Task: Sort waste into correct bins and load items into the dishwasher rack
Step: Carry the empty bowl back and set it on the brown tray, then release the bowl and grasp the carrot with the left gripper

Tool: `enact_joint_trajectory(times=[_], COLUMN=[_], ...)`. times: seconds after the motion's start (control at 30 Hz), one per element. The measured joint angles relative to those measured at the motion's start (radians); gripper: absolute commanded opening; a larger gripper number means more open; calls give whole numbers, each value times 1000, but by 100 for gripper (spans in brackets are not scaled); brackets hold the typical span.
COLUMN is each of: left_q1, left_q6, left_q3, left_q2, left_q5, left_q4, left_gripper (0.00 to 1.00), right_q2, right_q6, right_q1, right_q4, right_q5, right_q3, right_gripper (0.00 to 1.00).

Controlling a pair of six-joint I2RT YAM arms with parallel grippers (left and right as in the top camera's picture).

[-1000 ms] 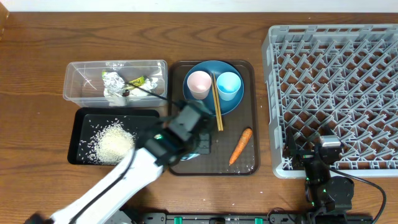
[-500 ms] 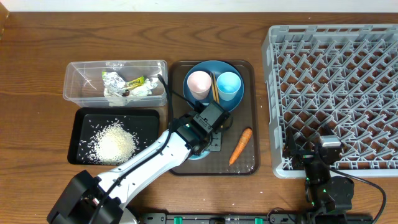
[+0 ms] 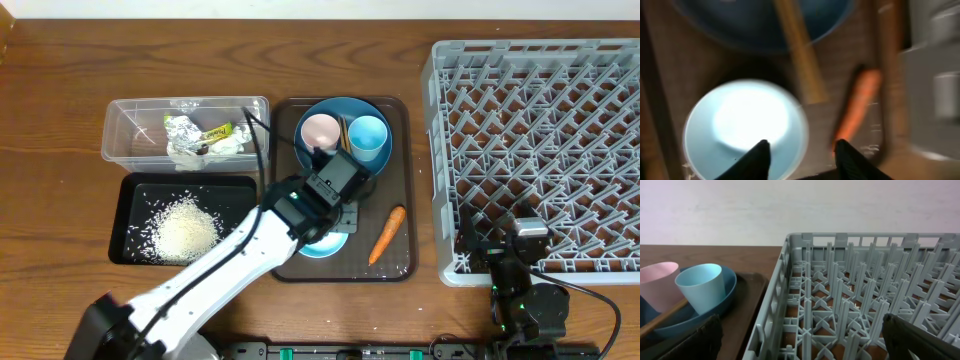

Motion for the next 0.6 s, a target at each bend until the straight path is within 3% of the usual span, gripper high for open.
enact_joint_trajectory(times=[0.07, 0.37, 0.6], left_q1=[-31, -243, -293], left_q6=[9, 22, 82], left_q3=[26, 37, 37], left_q2=[-26, 48, 222], left_q5=[6, -46, -155], left_q4=[3, 86, 166], left_gripper=[25, 25, 34], right_q2=[0, 0, 0], right_q6=[0, 0, 0], right_q1=[0, 0, 0], right_q4=[0, 0, 0], right_q5=[0, 0, 0], right_q3=[0, 0, 0], right_gripper=[99, 99, 99])
